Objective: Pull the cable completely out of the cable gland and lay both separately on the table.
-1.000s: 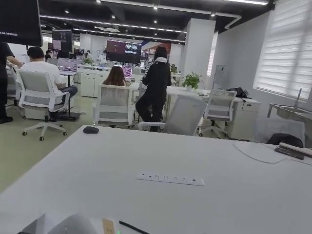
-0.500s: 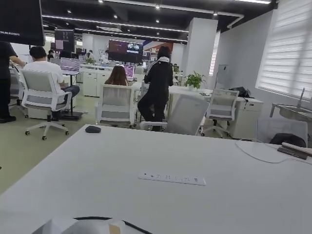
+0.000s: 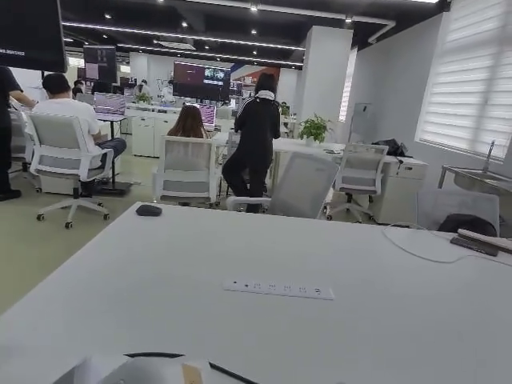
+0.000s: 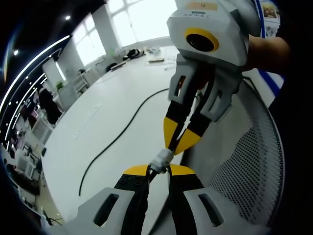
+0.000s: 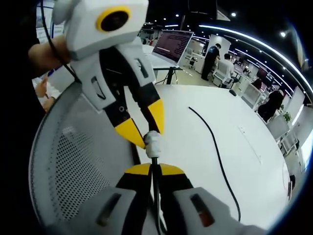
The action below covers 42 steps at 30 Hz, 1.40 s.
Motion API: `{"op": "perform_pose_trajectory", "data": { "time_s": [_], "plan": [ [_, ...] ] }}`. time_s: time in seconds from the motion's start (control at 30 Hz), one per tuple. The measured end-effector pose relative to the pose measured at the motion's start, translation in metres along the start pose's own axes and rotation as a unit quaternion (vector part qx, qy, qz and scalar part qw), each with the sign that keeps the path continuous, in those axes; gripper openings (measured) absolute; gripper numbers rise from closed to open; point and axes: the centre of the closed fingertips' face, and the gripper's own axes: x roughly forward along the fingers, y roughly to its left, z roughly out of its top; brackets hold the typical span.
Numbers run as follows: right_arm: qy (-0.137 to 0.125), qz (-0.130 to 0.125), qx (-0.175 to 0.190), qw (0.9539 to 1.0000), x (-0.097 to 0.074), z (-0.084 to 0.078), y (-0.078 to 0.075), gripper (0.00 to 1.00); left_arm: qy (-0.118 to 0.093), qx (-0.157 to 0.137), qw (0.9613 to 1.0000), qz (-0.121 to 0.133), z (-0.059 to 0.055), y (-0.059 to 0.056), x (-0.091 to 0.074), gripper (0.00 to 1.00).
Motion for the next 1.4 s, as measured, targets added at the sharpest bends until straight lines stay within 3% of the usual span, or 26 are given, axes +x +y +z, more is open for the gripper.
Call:
{"op": "perform_pose_trajectory", "data": {
  "time_s": [0.03, 0.07, 0.4, 0.7, 0.77, 0.83, 0.87, 0.97, 1.13, 1.23, 1.4],
  "plan": [
    [0.004, -0.001, -0.001, 1.0, 0.0, -0.001, 0.0, 0.03, 0.002, 0.002, 1.0, 0.001, 0.0, 0.0, 0.0, 0.15],
    [0.023, -0.007, -0.011, 0.9996, 0.0, -0.008, -0.003, 0.03, 0.006, 0.005, 1.0, 0.006, -0.002, 0.002, 0.0, 0.15],
    [0.039, -0.018, 0.0, 0.9991, -0.007, -0.025, -0.012, 0.03, 0.002, -0.016, 0.9995, 0.028, -0.01, 0.02, -0.013, 0.15],
    [0.055, -0.019, 0.007, 0.9983, -0.008, -0.037, -0.013, 0.03, 0.0, -0.02, 0.9994, 0.027, -0.011, 0.022, -0.015, 0.15],
    [0.068, -0.021, 0.007, 0.9975, -0.007, -0.039, -0.014, 0.06, -0.001, -0.016, 0.9995, 0.028, -0.01, 0.022, -0.015, 0.15],
    [0.062, -0.03, 0.001, 0.9976, -0.006, -0.032, -0.017, 0.14, -0.008, -0.022, 0.9994, 0.025, -0.009, 0.022, -0.015, 0.15],
    [0.046, -0.034, 0.006, 0.9983, -0.005, -0.022, -0.019, 0.15, -0.009, -0.023, 0.9994, 0.025, -0.008, 0.022, -0.015, 0.15],
    [0.015, -0.028, 0.014, 0.9994, -0.004, -0.001, -0.019, 0.15, -0.006, -0.02, 0.9994, 0.026, -0.009, 0.022, -0.015, 0.15],
    [-0.014, -0.022, -0.018, 0.9995, 0.002, 0.028, -0.012, 0.11, -0.009, -0.019, 0.9994, 0.027, -0.008, 0.021, -0.015, 0.15],
    [-0.009, -0.012, -0.031, 0.9994, 0.006, 0.029, -0.006, 0.04, -0.013, -0.02, 0.9994, 0.026, -0.006, 0.021, -0.015, 0.15],
    [-0.01, -0.01, -0.042, 0.999, 0.005, 0.027, -0.006, 0.04, -0.014, -0.021, 0.9994, 0.024, -0.007, 0.019, -0.016, 0.15]
  ]
}}
